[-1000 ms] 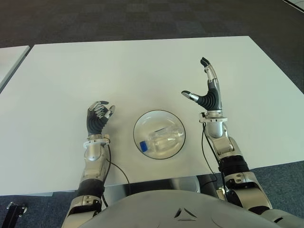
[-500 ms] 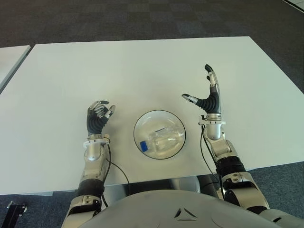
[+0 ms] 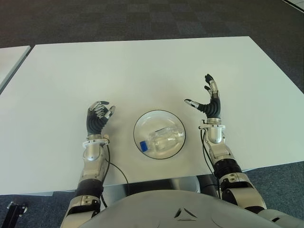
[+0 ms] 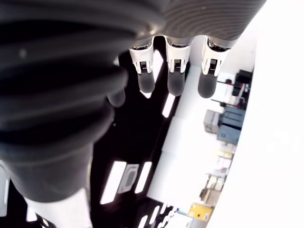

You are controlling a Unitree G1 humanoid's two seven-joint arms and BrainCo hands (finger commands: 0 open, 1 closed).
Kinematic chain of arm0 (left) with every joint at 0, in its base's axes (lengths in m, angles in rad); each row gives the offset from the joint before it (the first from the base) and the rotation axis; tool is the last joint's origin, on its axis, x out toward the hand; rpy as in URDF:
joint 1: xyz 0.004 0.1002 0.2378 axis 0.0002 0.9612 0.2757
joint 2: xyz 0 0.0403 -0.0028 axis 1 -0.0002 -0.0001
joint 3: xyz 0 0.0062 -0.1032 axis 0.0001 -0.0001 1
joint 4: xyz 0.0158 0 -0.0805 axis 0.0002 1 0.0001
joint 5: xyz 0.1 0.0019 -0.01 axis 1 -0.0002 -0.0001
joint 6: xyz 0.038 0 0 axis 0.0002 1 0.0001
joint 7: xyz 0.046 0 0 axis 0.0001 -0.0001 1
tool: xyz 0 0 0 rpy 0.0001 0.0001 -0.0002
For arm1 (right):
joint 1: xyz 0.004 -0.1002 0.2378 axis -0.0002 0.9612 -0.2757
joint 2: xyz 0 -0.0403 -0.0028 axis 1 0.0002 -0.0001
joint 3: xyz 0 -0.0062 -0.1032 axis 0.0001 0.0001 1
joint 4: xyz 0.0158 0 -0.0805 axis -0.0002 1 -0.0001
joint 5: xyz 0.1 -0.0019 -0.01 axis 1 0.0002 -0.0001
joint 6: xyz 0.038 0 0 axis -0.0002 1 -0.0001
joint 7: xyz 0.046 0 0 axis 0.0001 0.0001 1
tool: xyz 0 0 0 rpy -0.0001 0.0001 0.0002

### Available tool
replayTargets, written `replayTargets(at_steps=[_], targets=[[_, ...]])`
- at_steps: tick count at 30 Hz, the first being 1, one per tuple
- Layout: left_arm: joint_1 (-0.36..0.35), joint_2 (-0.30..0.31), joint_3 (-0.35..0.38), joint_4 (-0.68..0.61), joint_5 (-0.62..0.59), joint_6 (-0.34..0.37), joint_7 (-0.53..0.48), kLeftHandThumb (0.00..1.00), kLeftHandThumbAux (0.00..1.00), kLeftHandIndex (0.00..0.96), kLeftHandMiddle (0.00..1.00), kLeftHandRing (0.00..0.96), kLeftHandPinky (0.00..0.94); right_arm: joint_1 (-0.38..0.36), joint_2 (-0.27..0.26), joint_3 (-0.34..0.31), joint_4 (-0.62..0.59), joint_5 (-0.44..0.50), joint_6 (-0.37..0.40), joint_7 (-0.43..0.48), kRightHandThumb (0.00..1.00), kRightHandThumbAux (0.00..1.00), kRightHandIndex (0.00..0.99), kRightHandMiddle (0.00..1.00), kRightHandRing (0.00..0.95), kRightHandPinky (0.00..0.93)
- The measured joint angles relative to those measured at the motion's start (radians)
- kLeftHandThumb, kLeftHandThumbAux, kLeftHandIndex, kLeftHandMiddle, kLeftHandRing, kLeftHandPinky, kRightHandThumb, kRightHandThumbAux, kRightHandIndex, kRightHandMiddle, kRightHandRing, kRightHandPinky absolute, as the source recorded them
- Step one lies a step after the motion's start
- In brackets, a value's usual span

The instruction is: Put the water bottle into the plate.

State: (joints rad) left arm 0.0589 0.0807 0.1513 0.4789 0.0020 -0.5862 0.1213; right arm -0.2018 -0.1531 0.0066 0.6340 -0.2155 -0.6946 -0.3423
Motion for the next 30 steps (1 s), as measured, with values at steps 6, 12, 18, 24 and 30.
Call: replayTargets(at_steps=[6, 12, 18, 24, 30], targets=[[0.0, 0.0, 0.0, 0.001, 0.0, 0.002, 0.0, 0.707, 0.716, 0.436, 0.718, 0.7, 0.689, -0.014, 0.003, -0.025, 0.073, 0.017, -0.005, 0.006, 0.217, 0.989, 0.407, 0.408, 0.394, 0.449], [-0.001, 0.0, 0.001, 0.004, 0.0, 0.002, 0.0, 0.707, 0.716, 0.437, 0.713, 0.694, 0.674, -0.031, 0.003, -0.036, 0.106, 0.017, 0.017, 0.006, 0.638, 0.766, 0.428, 0.47, 0.47, 0.501], [-0.001, 0.0, 0.001, 0.004, 0.0, 0.002, 0.0, 0.707, 0.716, 0.437, 0.716, 0.696, 0.692, -0.035, 0.02, -0.043, 0.11, 0.024, 0.039, 0.006, 0.701, 0.732, 0.433, 0.524, 0.52, 0.545], [-0.001, 0.0, 0.001, 0.004, 0.001, 0.023, 0.001, 0.707, 0.715, 0.438, 0.728, 0.707, 0.704, -0.034, 0.051, -0.054, 0.119, 0.035, 0.041, 0.004, 0.709, 0.727, 0.435, 0.554, 0.554, 0.579], [-0.001, 0.0, 0.001, 0.004, 0.008, 0.037, 0.002, 0.707, 0.715, 0.438, 0.735, 0.713, 0.709, -0.032, 0.061, -0.062, 0.131, 0.038, 0.033, 0.0, 0.71, 0.725, 0.437, 0.583, 0.583, 0.602]])
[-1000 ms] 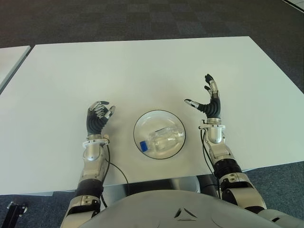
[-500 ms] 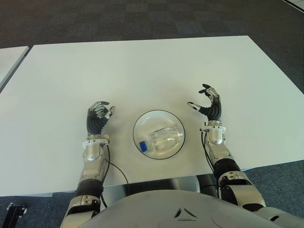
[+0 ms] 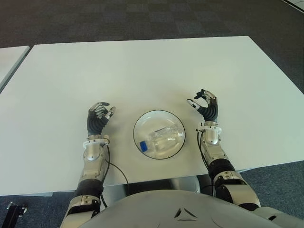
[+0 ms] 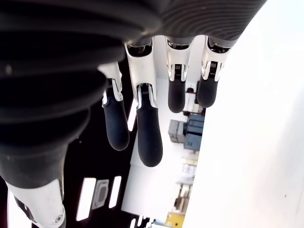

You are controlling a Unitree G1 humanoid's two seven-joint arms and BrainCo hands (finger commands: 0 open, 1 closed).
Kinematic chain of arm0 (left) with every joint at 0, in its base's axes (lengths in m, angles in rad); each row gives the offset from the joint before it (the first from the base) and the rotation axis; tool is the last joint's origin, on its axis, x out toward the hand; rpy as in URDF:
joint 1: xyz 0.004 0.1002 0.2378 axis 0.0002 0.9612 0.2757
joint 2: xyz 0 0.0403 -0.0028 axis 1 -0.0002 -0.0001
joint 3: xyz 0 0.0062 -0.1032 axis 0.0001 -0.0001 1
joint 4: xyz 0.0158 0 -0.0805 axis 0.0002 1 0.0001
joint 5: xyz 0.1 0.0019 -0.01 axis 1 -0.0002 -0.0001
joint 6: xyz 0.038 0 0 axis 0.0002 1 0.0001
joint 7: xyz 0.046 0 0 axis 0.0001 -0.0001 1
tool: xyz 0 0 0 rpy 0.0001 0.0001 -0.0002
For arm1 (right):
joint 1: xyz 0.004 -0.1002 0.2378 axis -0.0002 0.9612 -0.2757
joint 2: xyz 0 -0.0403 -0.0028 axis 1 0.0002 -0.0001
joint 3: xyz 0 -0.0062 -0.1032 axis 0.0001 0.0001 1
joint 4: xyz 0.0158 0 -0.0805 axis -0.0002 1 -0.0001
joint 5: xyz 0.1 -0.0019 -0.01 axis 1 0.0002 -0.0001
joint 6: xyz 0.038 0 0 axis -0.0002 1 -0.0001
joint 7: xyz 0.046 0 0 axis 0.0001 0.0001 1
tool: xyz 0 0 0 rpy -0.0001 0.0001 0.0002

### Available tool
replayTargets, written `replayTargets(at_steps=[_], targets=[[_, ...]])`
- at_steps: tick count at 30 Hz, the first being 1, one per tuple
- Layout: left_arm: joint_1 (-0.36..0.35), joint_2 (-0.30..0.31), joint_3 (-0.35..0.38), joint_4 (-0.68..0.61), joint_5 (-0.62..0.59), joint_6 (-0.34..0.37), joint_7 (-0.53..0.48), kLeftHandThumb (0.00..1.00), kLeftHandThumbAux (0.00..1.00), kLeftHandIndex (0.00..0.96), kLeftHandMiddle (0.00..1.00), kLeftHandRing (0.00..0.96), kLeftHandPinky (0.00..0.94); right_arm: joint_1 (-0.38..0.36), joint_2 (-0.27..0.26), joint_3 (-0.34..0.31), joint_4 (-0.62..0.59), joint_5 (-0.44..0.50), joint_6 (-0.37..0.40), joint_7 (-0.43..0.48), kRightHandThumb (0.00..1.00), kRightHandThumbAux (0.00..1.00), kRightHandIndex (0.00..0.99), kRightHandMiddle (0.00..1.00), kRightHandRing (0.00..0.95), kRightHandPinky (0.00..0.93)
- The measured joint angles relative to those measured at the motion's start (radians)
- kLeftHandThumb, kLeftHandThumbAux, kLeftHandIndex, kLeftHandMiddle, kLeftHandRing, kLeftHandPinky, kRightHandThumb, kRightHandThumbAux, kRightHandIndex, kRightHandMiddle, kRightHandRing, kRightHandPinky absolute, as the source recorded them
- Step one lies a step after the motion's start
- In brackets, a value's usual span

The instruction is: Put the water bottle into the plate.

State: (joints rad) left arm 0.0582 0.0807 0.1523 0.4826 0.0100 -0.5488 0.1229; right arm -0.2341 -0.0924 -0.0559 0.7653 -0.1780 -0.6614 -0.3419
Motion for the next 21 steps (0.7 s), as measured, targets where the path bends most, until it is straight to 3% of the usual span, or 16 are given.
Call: replayTargets(at_steps=[21], targets=[[0.0, -0.002, -0.001, 0.0, 0.013, 0.036, 0.017, 0.708, 0.715, 0.437, 0.72, 0.704, 0.698, -0.009, 0.014, -0.014, 0.077, 0.027, -0.048, 0.01, 0.71, 0.726, 0.437, 0.639, 0.646, 0.675]])
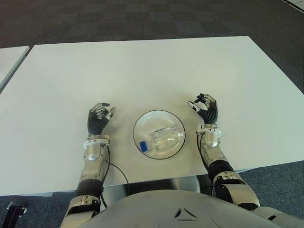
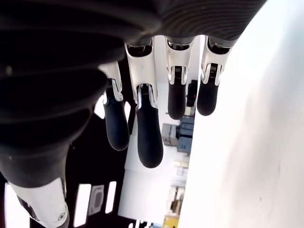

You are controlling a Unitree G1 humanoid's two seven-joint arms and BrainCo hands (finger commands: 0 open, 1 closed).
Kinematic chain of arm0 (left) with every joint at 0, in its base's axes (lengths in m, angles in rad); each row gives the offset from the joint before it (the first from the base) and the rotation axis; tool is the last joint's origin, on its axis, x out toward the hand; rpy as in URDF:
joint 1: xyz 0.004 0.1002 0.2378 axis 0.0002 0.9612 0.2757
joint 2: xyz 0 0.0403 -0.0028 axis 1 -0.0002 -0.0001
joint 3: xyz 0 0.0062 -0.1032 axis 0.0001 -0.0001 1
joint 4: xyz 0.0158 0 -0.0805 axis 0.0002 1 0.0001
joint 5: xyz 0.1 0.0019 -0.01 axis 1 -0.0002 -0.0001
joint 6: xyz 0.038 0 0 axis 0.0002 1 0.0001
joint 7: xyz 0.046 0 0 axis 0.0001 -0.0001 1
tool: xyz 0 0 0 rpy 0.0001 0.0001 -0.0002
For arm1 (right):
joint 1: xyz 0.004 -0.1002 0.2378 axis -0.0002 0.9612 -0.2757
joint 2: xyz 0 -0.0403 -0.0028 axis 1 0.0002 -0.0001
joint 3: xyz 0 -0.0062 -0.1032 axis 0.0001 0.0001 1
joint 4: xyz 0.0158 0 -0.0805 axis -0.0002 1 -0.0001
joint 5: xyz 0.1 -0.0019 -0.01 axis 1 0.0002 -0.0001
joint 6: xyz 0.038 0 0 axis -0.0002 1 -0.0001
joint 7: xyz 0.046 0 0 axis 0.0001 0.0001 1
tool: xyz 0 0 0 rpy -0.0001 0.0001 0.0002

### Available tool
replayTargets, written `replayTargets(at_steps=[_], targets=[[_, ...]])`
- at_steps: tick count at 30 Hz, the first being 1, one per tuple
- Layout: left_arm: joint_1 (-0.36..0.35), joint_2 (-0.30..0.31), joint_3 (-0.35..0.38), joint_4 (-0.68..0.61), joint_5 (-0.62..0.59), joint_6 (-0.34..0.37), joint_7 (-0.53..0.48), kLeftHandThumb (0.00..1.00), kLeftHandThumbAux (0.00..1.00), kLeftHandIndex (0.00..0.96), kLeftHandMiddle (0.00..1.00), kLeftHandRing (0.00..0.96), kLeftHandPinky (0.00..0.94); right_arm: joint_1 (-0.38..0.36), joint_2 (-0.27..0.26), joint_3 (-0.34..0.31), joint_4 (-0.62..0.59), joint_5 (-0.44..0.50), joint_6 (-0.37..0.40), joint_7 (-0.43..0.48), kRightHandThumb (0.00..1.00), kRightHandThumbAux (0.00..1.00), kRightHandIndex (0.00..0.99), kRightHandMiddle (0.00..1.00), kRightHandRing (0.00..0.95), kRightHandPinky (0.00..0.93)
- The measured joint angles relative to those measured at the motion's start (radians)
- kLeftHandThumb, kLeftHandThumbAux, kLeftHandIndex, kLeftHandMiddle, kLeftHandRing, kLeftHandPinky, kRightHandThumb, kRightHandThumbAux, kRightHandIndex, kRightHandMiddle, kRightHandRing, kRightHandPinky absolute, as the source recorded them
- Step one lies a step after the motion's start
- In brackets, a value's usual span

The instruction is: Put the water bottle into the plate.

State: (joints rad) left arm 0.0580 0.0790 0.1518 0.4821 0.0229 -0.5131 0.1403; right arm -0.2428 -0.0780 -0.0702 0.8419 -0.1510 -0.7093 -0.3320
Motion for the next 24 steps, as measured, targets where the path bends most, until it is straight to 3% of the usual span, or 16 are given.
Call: replayTargets(at_steps=[12, 24], targets=[[0.001, -0.007, 0.0, -0.01, -0.001, 0.006, 0.007, 0.708, 0.713, 0.437, 0.712, 0.698, 0.691, -0.008, 0.057, -0.038, 0.012, 0.115, 0.005, 0.104, 0.707, 0.729, 0.439, 0.704, 0.695, 0.684], [0.001, -0.011, -0.001, -0.012, -0.001, 0.006, 0.007, 0.71, 0.711, 0.438, 0.71, 0.7, 0.687, -0.016, 0.054, -0.05, -0.069, 0.198, 0.231, 0.253, 0.706, 0.729, 0.439, 0.709, 0.69, 0.671]])
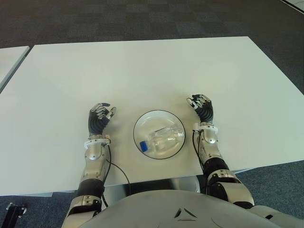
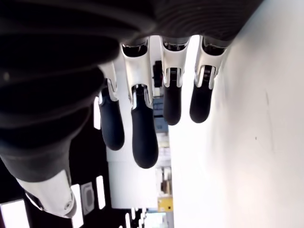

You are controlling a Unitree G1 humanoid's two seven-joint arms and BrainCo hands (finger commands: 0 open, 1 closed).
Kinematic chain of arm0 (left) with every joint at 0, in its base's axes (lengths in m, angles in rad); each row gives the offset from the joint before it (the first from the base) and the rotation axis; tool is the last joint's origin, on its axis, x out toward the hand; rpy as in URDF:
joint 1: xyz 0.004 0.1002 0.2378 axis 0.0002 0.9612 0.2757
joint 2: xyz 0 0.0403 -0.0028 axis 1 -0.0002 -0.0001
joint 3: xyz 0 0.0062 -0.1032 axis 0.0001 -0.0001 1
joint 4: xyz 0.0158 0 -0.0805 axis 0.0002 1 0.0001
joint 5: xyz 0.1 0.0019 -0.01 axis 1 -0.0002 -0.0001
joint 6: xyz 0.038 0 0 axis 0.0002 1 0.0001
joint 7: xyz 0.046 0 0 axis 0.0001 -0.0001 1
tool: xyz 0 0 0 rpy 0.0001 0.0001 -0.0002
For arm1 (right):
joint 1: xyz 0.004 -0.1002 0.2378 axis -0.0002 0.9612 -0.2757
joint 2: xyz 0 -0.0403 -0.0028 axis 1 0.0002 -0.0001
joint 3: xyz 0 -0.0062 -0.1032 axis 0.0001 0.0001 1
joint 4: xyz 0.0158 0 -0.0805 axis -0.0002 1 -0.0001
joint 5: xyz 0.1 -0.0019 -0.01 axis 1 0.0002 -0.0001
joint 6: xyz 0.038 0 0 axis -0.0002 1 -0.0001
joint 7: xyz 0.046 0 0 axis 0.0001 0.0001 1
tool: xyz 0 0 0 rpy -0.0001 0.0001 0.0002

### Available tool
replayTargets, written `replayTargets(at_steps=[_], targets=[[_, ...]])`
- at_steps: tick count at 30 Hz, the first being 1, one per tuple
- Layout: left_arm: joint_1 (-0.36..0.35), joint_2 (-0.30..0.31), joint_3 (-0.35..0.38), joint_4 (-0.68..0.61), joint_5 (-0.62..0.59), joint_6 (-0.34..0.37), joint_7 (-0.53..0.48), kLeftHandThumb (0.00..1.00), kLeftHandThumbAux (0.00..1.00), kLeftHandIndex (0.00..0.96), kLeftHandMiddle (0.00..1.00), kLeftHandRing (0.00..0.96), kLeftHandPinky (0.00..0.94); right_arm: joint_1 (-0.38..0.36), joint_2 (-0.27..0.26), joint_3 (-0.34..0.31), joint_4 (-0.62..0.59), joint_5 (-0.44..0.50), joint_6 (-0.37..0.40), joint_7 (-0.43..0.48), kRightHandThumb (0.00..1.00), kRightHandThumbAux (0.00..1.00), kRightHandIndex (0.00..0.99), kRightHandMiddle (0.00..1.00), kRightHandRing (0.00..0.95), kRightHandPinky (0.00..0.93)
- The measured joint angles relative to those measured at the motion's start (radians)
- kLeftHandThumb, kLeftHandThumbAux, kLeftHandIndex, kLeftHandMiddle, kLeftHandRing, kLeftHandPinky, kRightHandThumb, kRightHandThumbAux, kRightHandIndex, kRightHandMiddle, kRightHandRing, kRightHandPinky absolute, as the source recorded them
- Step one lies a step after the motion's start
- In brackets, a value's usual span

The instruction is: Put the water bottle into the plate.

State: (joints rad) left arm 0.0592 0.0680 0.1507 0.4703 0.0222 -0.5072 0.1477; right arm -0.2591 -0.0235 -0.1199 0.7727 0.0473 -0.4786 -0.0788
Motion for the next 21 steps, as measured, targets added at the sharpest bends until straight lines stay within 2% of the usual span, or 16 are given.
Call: replayTargets(at_steps=[8, 21], targets=[[0.0, -0.001, 0.0, -0.001, -0.001, 0.002, 0.0, 0.708, 0.712, 0.437, 0.701, 0.687, 0.674, -0.009, -0.011, -0.01, -0.061, 0.017, 0.125, 0.042, 0.709, 0.728, 0.439, 0.692, 0.673, 0.666], [0.0, -0.001, 0.0, -0.002, -0.001, 0.008, 0.0, 0.709, 0.714, 0.437, 0.7, 0.69, 0.688, -0.009, -0.011, -0.017, -0.094, 0.017, 0.185, 0.052, 0.71, 0.728, 0.438, 0.674, 0.654, 0.65]])
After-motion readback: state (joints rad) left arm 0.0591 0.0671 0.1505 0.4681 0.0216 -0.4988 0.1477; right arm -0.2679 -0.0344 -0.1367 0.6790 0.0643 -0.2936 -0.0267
